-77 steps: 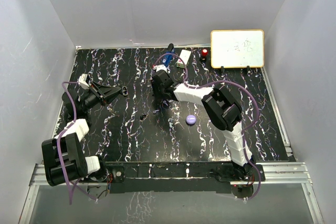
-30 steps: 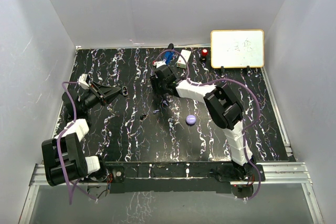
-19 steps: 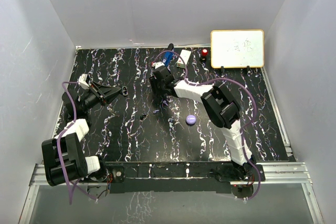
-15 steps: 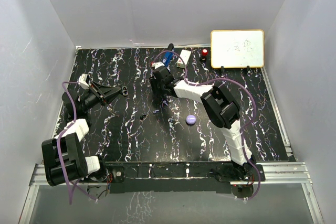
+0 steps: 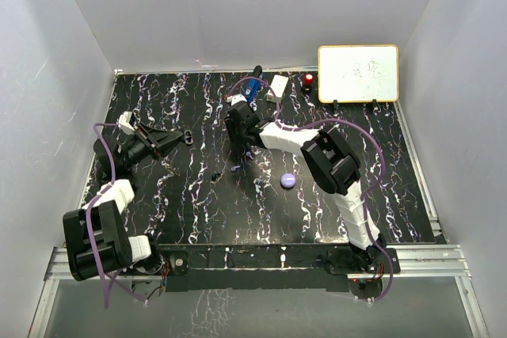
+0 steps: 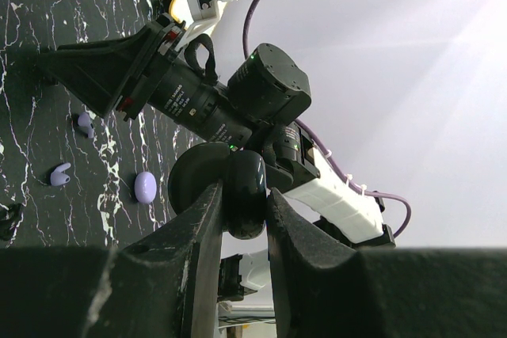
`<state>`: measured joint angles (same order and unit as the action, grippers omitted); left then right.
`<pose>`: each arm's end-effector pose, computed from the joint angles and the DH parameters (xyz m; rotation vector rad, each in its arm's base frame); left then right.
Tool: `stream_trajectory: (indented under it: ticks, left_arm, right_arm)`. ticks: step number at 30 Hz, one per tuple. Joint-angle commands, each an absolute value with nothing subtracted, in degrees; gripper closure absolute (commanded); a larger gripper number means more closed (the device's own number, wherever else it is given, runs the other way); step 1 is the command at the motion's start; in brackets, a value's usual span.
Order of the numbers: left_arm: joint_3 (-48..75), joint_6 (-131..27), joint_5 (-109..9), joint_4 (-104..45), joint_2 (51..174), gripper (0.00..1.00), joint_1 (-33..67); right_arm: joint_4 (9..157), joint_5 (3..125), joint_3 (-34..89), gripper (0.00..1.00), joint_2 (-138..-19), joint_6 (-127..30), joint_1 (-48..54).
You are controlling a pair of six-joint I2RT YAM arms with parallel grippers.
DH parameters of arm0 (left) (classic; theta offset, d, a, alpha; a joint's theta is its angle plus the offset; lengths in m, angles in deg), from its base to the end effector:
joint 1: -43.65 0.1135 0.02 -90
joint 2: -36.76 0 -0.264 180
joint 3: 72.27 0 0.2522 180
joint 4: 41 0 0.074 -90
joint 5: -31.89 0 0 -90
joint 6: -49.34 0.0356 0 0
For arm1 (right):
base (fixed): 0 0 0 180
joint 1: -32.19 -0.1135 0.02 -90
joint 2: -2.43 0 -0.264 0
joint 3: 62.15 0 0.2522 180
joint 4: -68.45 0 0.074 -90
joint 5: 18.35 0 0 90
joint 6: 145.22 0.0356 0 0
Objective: Insert the wireless bluetooth earbuds into the charging case
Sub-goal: Pick up the earbud from the center of the board.
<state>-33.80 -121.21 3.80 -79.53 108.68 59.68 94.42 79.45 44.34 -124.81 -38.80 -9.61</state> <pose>0.2383 0.0358 0.2335 -0.4655 1.7318 -1.6356 0.3689 0.3233 0.1548 -0.4638 2.3552 0.3202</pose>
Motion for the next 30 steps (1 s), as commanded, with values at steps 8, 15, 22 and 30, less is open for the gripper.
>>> stream_trajectory:
  ticks: [8,15,22,30]
  left_arm:
    - [-33.12,-121.39,4.11,-80.57,107.92,1.00,60.08]
    - [-33.15,-121.37,4.19,-80.53,107.92,1.00,60.08]
    - [-32.88,-121.20,4.20,-80.41,108.02,1.00,60.11]
    - [-32.48,-121.24,4.46,-80.56,109.02,1.00,60.08]
  right_arm:
    - [96.74,82.47,47.06,0.68,-127.28,-39.67,-10.51]
    - [97.31,83.00,46.97,0.71,-127.59,-39.58,-10.60]
    - [97.91,83.08,46.97,0.80,-127.46,-39.58,-10.65]
    - [98.54,82.34,48.15,0.90,-125.40,-39.87,-10.64]
